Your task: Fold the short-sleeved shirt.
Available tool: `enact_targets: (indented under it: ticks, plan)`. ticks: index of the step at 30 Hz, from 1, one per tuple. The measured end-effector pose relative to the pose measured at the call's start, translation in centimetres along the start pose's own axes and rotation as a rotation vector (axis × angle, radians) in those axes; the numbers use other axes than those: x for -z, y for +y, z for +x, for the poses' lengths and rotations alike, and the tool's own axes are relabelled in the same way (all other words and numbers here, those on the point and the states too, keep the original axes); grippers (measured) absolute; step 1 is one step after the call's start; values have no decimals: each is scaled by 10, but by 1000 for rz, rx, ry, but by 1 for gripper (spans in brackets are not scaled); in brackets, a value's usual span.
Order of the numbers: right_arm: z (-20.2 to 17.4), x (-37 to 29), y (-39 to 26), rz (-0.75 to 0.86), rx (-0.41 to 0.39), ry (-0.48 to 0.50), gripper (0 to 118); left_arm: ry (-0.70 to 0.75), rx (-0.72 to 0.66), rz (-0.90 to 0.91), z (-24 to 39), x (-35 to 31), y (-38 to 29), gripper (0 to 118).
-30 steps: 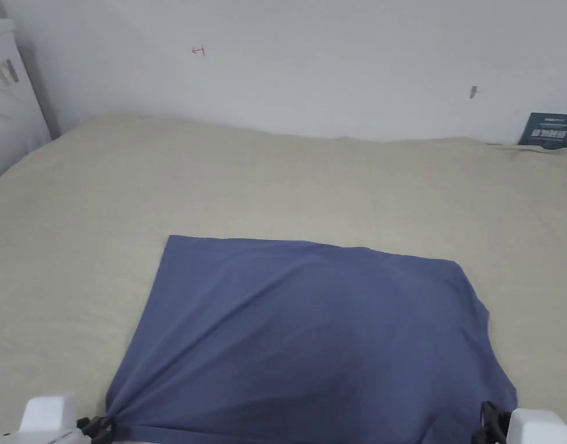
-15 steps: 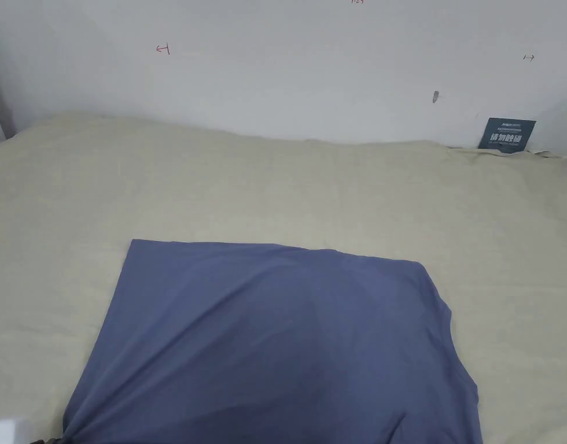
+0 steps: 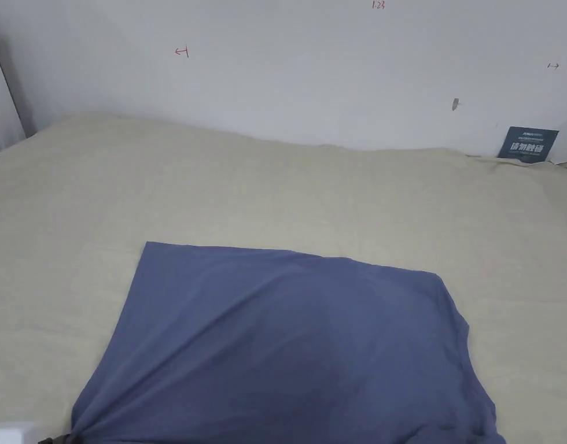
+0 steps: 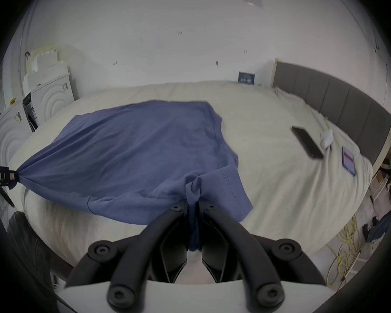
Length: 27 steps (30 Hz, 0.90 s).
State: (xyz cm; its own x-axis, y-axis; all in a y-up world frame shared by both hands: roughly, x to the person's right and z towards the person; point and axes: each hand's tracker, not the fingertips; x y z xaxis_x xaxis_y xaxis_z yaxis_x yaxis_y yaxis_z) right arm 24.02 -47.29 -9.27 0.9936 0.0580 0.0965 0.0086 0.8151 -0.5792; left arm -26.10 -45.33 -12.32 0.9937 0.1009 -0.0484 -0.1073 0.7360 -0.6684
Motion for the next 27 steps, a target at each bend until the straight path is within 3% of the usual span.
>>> enact_targets:
  ticks: [8, 17, 27]
  plan:
    - [1, 33, 64, 41, -39, 4, 6, 9, 25, 39, -3, 27, 59, 0]
    - [-4, 129, 136, -5, -68, 19, 6, 13, 73, -66, 4, 121, 146, 0]
    - [-13, 210, 142, -160, -104, 5, 7, 37, 72, -223, 22, 198, 159, 0]
